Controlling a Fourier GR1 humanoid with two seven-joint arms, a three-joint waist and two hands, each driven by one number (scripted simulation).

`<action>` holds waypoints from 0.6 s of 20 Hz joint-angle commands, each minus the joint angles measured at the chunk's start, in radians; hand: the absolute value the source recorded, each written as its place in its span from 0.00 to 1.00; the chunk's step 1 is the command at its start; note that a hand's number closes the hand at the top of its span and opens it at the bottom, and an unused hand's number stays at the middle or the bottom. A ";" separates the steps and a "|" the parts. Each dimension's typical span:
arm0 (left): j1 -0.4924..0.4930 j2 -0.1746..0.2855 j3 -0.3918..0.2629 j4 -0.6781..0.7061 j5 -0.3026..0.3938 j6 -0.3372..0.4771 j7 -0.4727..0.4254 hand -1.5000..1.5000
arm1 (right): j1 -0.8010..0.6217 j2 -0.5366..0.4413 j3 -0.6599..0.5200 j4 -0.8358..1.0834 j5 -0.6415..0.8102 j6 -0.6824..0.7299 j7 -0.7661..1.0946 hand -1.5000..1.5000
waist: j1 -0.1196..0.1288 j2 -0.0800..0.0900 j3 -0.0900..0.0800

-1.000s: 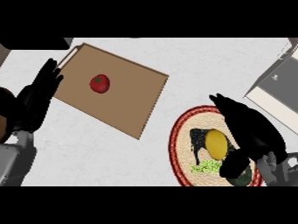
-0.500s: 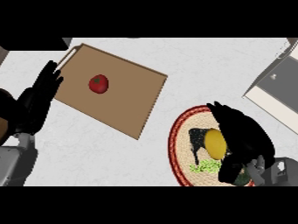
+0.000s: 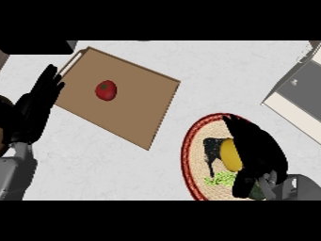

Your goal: Pick the lemon from the placemat and place it in the tiered shelf

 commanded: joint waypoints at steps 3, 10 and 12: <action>0.009 -0.032 0.011 -0.019 -0.033 -0.008 -0.003 0.50 | 0.037 0.089 -0.032 0.058 0.096 0.035 0.001 0.00 | 0.001 0.000 0.000; 0.017 -0.067 0.024 -0.026 -0.041 -0.031 0.002 0.50 | 0.100 0.181 -0.031 0.184 0.227 -0.019 -0.093 0.00 | 0.001 0.000 0.000; -0.026 -0.062 0.033 -0.034 -0.073 -0.008 0.048 0.50 | 0.056 0.212 -0.089 0.245 0.229 -0.002 -0.138 0.00 | 0.001 0.000 0.000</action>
